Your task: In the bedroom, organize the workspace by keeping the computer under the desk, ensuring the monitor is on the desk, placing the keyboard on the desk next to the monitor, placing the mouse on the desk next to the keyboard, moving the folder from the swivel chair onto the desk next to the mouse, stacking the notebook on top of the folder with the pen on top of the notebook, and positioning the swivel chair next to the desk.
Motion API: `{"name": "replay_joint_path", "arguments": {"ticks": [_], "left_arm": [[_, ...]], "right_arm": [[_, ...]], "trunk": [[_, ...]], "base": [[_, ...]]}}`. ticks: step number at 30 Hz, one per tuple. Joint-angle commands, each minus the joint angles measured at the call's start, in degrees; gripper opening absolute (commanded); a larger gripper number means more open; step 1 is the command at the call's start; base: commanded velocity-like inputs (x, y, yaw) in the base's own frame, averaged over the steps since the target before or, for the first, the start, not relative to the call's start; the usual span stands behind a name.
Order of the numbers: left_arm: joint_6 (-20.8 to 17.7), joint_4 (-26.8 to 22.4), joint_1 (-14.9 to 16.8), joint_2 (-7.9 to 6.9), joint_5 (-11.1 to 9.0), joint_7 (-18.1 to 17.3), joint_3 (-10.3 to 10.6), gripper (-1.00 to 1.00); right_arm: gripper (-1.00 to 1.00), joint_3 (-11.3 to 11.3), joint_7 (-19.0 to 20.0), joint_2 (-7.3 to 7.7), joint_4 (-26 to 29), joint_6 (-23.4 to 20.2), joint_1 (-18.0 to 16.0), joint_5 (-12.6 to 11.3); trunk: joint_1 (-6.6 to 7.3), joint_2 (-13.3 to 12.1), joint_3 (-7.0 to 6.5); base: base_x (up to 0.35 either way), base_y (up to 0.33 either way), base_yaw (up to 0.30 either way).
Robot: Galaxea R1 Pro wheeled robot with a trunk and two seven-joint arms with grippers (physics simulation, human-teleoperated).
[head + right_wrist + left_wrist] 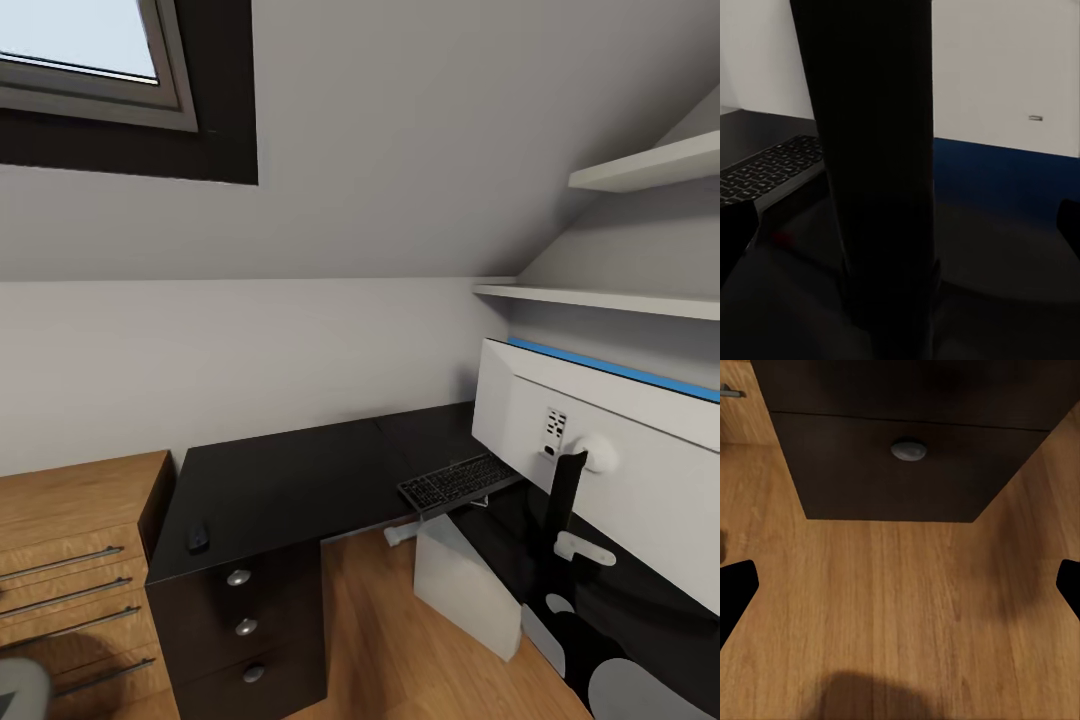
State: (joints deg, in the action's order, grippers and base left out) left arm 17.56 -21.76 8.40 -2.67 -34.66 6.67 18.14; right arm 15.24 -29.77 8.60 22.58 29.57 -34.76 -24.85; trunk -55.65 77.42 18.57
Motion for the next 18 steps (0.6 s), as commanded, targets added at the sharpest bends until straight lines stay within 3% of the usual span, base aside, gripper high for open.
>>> {"name": "replay_joint_path", "arguments": {"ticks": [1, 7, 18], "left_arm": [[0.19, -0.04, 0.04, -0.05, -0.24, 0.45, 0.49, 1.00], [0.19, -0.04, 0.04, -0.01, -0.24, 0.45, 0.49, 1.00], [0.19, -0.04, 0.04, -0.02, -0.24, 0.45, 0.49, 1.00]], "right_arm": [[1.00, 0.49, -0.29, 0.05, 0.01, 0.22, -0.05, -0.47], [1.00, 0.49, -0.29, 0.09, 0.01, 0.22, -0.04, -0.47], [1.00, 0.49, -0.32, 0.10, 0.00, 0.22, -0.04, -0.41]], "trunk": [[0.00, 0.04, 0.07], [0.00, 0.04, 0.07], [0.00, 0.04, 0.07]], "base": [[0.014, 0.000, 0.000], [0.112, 0.000, 0.000], [0.011, 0.000, 0.000]]}}
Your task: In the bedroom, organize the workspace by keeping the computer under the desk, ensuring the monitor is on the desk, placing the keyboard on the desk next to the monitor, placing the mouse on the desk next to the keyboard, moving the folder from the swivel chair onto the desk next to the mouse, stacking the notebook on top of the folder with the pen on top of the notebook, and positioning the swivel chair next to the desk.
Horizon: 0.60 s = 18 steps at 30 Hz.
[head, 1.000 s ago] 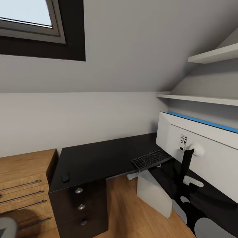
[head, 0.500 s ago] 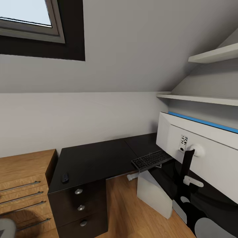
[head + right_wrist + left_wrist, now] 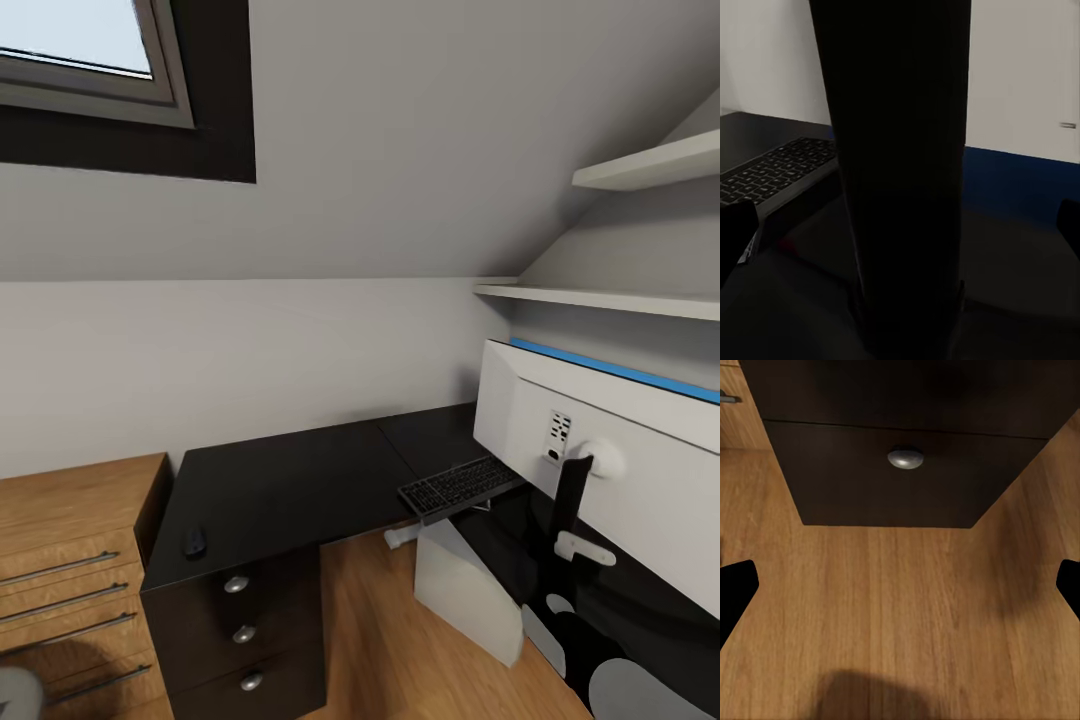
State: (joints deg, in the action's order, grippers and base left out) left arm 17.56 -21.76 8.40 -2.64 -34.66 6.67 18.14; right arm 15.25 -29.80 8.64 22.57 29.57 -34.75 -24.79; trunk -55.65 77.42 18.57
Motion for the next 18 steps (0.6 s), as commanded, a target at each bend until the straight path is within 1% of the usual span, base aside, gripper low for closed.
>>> {"name": "replay_joint_path", "arguments": {"ticks": [1, 7, 18], "left_arm": [[0.19, -0.04, 0.04, -0.06, -0.24, 0.45, 0.49, 1.00], [0.19, -0.04, 0.04, -0.08, -0.24, 0.45, 0.49, 1.00], [0.19, -0.04, 0.04, -0.08, -0.24, 0.45, 0.49, 1.00]], "right_arm": [[1.00, 0.49, -0.30, 0.06, 0.01, 0.23, -0.07, -0.48], [1.00, 0.49, -0.33, 0.06, 0.02, 0.23, -0.06, -0.49], [1.00, 0.47, -0.35, 0.06, 0.02, 0.23, -0.06, -0.48]], "trunk": [[-0.01, 0.04, 0.07], [-0.01, 0.04, 0.07], [-0.01, 0.04, 0.07]], "base": [[0.074, 0.000, 0.000], [0.114, -0.024, 0.000], [0.015, -0.004, 0.000]]}}
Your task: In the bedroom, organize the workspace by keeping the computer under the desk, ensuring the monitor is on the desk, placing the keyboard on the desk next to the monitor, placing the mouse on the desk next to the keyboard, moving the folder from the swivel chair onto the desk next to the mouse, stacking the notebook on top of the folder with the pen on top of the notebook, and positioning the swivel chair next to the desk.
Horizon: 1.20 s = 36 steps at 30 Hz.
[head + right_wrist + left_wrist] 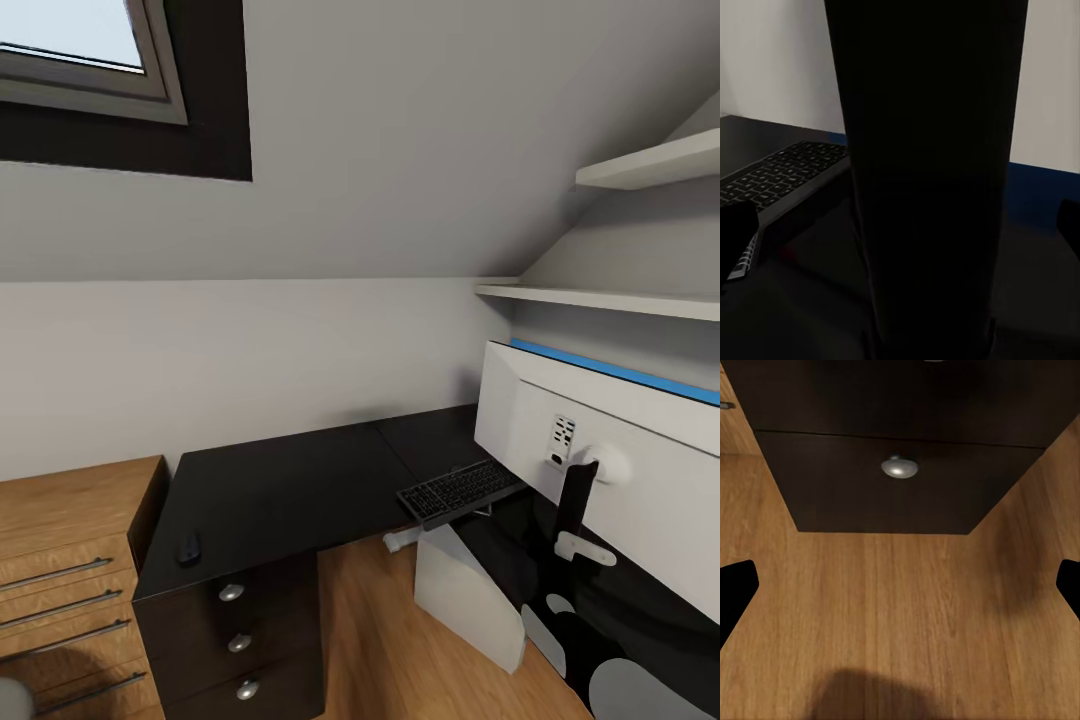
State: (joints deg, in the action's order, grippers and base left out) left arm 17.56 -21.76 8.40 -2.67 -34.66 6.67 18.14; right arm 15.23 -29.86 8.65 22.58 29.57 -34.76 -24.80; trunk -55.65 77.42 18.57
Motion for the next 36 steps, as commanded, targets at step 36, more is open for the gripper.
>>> {"name": "replay_joint_path", "arguments": {"ticks": [36], "left_arm": [[0.19, -0.04, 0.04, -0.05, -0.24, 0.45, 0.49, 1.00]], "right_arm": [[1.00, 0.24, -0.38, 0.67, 0.01, 0.31, -0.05, -0.52]], "trunk": [[0.00, 0.04, 0.07]], "base": [[0.003, 0.000, 0.000]]}}
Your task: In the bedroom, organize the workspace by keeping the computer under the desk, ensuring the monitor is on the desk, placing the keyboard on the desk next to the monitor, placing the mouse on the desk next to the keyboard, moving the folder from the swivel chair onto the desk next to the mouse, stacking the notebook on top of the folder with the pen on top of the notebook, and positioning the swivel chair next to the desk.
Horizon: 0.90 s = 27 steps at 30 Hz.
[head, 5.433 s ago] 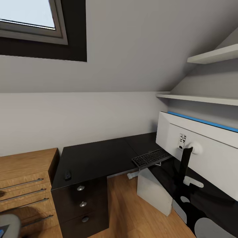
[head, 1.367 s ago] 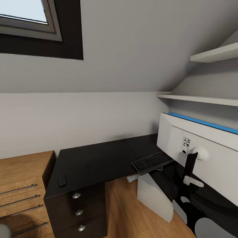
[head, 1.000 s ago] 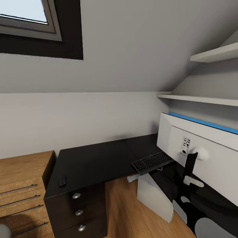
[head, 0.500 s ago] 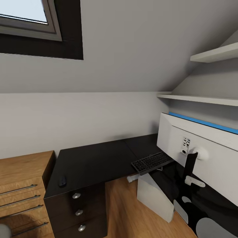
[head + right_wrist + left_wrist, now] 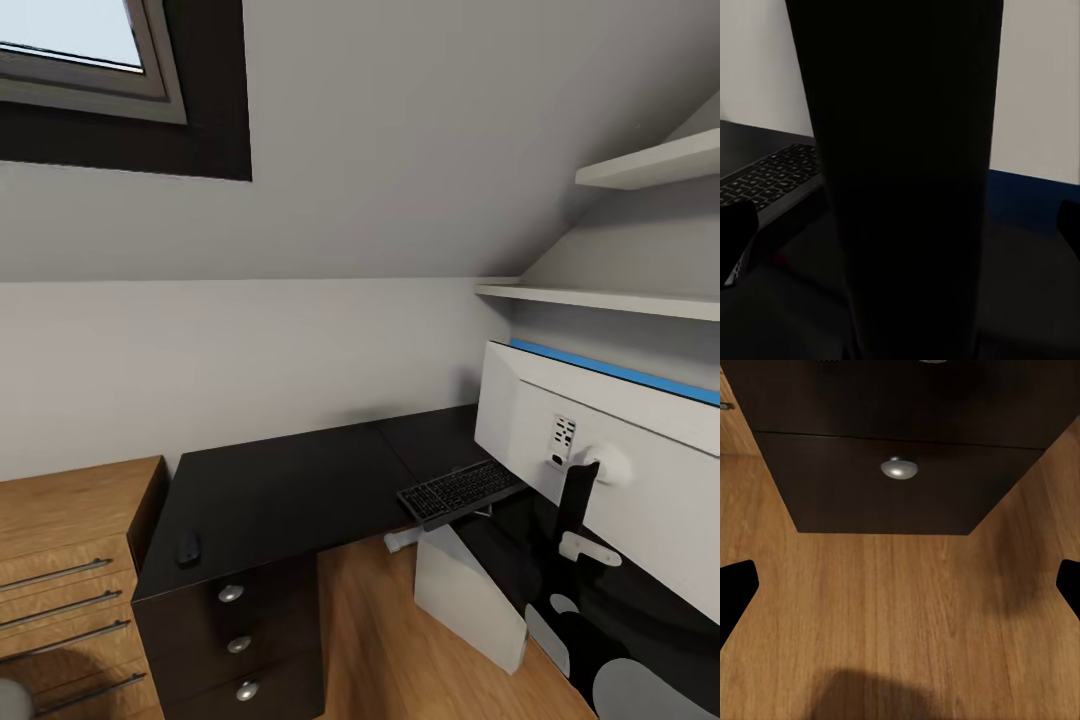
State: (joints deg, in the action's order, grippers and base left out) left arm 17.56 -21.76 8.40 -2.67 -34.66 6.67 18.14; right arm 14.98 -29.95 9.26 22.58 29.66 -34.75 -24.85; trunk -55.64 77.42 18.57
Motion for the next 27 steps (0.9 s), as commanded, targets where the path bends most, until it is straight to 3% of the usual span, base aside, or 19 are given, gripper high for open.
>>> {"name": "replay_joint_path", "arguments": {"ticks": [1, 27], "left_arm": [[0.19, -0.04, 0.04, -0.05, -0.24, 0.45, 0.49, 1.00], [0.19, -0.04, 0.04, -0.05, -0.24, 0.45, 0.49, 1.00]], "right_arm": [[1.00, 0.49, -0.29, 0.06, 0.01, 0.23, -0.05, -0.47], [1.00, 0.49, -0.33, 0.12, 0.01, 0.14, -0.05, -0.47]], "trunk": [[-0.01, 0.04, 0.07], [-0.01, 0.04, 0.07]], "base": [[0.069, 0.000, 0.000], [0.008, 0.000, 0.000]]}}
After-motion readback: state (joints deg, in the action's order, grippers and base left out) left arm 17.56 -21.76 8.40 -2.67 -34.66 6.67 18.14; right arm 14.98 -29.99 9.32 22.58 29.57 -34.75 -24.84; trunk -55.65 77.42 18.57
